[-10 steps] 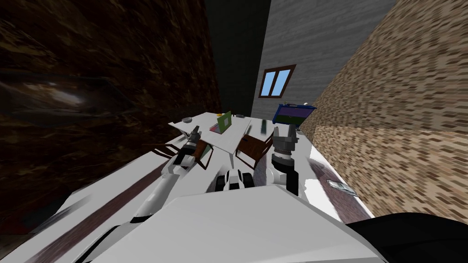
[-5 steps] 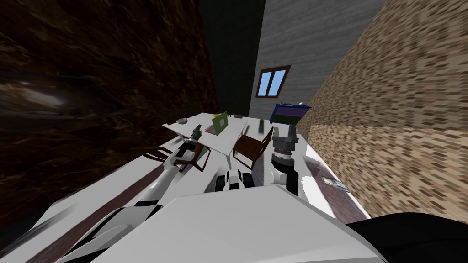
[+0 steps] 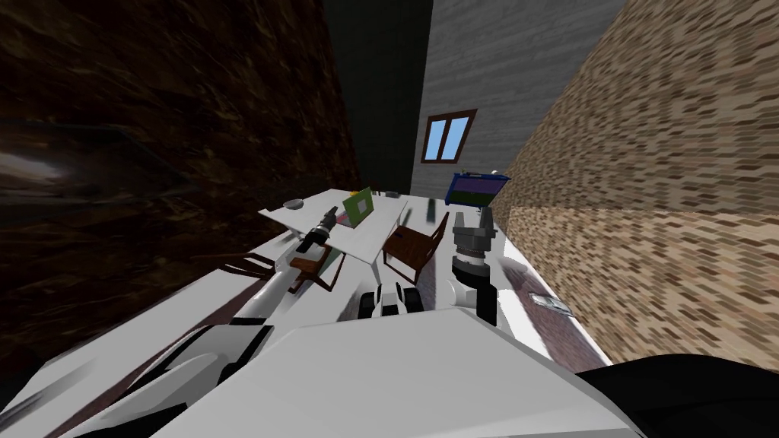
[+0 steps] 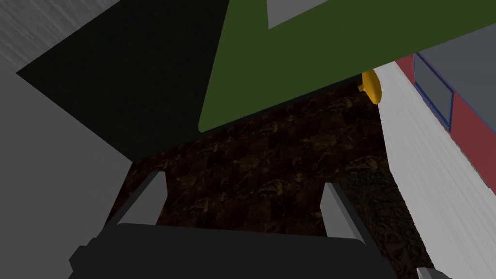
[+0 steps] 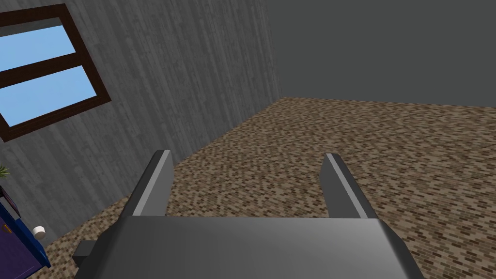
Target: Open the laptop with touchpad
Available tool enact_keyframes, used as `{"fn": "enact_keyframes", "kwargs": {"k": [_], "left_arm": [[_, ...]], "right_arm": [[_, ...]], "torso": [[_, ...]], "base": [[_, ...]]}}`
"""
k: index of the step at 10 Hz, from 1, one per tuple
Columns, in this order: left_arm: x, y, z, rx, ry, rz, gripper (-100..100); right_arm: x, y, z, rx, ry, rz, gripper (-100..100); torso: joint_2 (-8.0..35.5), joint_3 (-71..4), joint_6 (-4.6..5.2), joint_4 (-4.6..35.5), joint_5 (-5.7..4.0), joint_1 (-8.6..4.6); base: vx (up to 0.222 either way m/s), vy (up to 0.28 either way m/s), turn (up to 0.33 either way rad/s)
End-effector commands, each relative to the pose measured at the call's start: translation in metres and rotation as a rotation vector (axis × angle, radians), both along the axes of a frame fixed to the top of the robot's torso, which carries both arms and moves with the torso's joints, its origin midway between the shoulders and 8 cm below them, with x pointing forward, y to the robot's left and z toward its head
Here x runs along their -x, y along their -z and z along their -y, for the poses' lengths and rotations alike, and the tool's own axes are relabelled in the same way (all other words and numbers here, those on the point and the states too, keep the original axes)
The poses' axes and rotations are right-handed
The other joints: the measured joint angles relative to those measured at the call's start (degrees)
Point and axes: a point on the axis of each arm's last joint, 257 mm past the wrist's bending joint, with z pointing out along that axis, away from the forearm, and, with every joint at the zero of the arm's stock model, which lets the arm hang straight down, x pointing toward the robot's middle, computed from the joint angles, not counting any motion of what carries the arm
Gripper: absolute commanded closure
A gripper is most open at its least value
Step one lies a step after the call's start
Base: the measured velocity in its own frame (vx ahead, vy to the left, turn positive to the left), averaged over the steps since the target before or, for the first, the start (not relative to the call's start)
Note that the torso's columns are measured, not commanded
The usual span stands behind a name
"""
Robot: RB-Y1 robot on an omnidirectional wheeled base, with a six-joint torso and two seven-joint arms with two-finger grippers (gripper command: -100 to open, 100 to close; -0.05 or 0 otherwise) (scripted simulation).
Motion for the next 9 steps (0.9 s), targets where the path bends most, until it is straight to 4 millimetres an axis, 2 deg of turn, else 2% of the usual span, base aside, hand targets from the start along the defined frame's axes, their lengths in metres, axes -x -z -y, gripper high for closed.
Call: {"fn": "enact_keyframes", "kwargs": {"k": [1,4,6,7,8,9], "left_arm": [[-0.015,0.002,-0.010,-0.034,-0.020,-0.036,-100],[-0.032,0.001,-0.022,-0.075,-0.049,-0.073,-100],[-0.030,0.003,-0.019,-0.068,-0.044,-0.067,-100],[-0.029,0.002,-0.019,-0.068,-0.043,-0.066,100],[-0.035,0.004,-0.022,0.003,-0.056,-0.101,100],[-0.035,0.004,-0.022,0.003,-0.056,-0.101,100]], "right_arm": [[0.000,0.000,0.000,0.000,0.000,0.000,0],[0.000,0.000,0.000,0.000,0.000,0.000,0],[0.000,0.000,0.000,0.000,0.000,0.000,0],[0.000,0.000,0.000,0.000,0.000,0.000,0],[0.000,0.000,0.000,0.000,0.000,0.000,0],[0.000,0.000,0.000,0.000,0.000,0.000,0]], "torso": [[0.1,0.0,-0.01,0.0,0.01,0.04],[0.0,0.0,0.01,0.0,0.01,0.02],[0.1,0.0,-0.03,0.0,0.03,0.12],[0.1,0.1,-0.02,0.0,0.05,0.15],[0.1,0.1,0.03,0.1,0.01,0.06],[0.1,0.1,0.07,0.0,0.22,0.31]], "base": [[0.030,-0.076,-0.047],[0.040,-0.067,-0.058],[0.015,-0.018,-0.005],[0.000,0.000,0.000],[-0.015,0.081,-0.079],[-0.001,0.112,-0.063]]}}
